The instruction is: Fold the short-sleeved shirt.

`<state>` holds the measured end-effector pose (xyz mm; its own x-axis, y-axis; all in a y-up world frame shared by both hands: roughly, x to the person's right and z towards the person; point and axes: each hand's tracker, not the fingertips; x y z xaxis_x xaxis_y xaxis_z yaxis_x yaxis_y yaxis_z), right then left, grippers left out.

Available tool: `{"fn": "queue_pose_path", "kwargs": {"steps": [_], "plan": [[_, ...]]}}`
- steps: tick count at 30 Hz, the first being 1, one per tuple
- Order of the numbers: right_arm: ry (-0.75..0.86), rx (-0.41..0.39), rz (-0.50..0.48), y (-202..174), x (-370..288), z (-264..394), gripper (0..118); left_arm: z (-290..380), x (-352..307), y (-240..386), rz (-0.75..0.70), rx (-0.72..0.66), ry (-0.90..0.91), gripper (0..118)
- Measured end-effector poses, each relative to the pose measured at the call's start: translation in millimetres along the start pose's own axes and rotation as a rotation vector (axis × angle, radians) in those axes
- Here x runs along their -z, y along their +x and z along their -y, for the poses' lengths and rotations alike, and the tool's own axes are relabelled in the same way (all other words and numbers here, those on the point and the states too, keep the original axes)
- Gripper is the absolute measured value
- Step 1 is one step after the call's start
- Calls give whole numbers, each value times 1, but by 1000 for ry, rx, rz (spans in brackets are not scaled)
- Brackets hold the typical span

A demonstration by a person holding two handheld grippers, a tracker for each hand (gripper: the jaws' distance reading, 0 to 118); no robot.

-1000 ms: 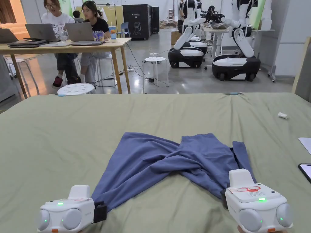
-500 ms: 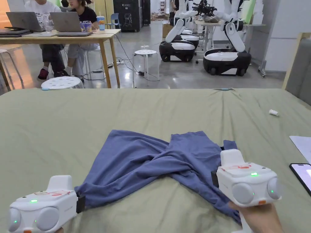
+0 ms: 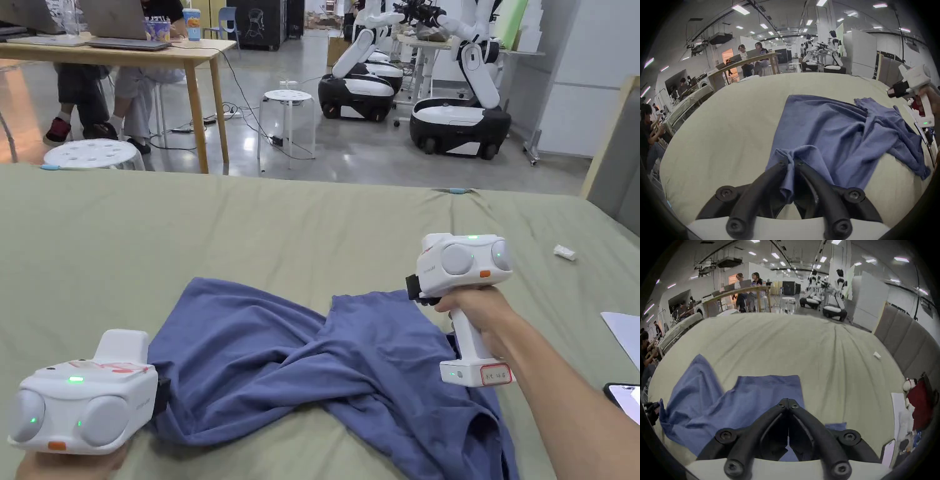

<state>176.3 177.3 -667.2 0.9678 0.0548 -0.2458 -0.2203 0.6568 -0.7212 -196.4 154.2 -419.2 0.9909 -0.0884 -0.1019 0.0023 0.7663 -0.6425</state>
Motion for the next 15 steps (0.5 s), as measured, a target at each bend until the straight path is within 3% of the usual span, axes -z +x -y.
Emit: {"fn": "queue_pose_path", "kwargs": {"steps": [1, 3, 4, 10, 15], "plan": [[-28, -1, 0, 2, 9, -2, 5, -5, 4, 2, -5, -6, -7, 3], [-57, 5, 8, 8, 25, -3, 30, -11, 12, 6, -10, -4, -9, 3], [-59, 11, 11, 9, 28, 0, 36, -13, 15, 8, -13, -5, -10, 3], [-184, 7, 5, 17, 54, 11, 39, -10, 24, 12, -9, -10, -27, 3], [-187, -8, -35, 17, 47, 16, 38, -8, 23, 14, -10, -13, -34, 3]]}}
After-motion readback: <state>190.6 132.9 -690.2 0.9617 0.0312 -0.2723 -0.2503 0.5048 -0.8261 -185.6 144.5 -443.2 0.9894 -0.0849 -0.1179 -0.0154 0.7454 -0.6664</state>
